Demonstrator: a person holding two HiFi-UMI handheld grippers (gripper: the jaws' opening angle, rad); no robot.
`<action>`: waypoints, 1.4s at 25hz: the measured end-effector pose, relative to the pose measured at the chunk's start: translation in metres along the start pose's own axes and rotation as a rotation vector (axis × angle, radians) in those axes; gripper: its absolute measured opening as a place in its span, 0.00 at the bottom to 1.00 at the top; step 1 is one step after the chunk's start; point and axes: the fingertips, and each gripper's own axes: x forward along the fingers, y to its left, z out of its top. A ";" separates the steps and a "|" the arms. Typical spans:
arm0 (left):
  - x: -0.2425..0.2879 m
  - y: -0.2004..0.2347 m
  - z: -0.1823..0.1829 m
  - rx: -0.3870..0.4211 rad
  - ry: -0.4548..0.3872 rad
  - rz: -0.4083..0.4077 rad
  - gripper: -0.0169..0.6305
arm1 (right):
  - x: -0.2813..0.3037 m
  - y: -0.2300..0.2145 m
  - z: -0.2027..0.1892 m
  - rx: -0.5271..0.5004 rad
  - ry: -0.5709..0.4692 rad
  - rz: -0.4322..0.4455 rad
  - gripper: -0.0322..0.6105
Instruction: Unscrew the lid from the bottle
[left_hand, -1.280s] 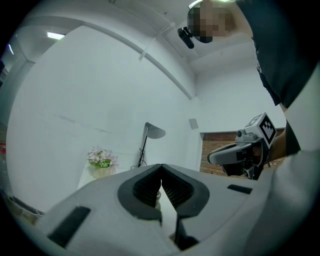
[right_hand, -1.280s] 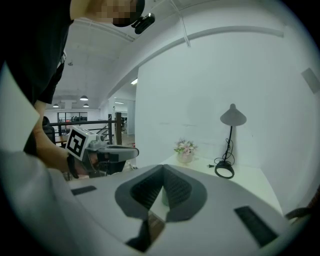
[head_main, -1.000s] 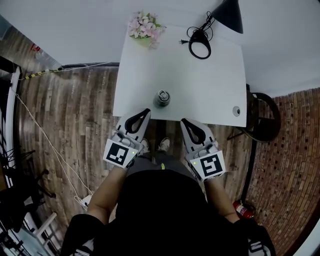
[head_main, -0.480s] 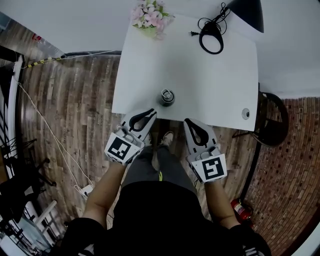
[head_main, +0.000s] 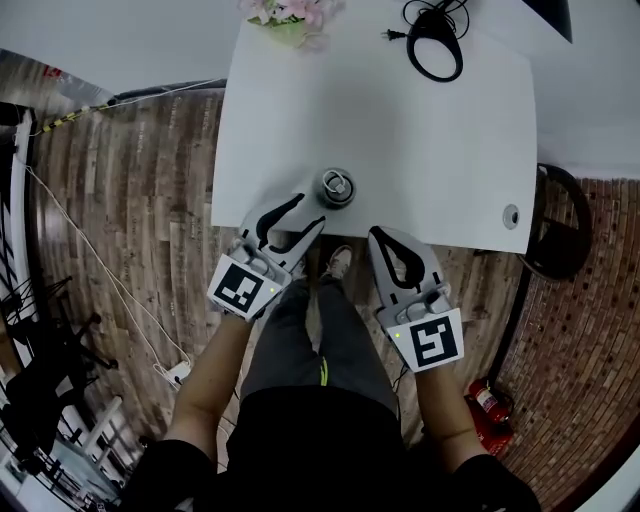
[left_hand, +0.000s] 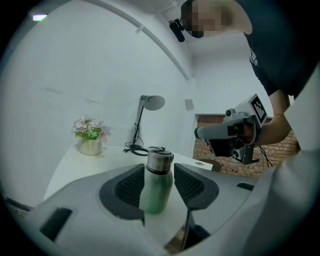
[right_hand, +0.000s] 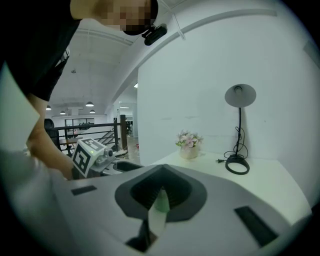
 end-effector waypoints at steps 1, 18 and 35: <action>0.004 0.001 -0.003 -0.001 0.001 -0.008 0.31 | 0.001 -0.002 -0.001 -0.004 0.003 -0.004 0.07; 0.059 0.002 -0.024 0.045 -0.004 -0.109 0.59 | 0.035 -0.004 -0.002 -0.036 -0.061 0.088 0.11; 0.079 0.007 -0.043 0.107 0.045 -0.074 0.58 | 0.078 -0.002 -0.026 -0.044 -0.104 0.130 0.45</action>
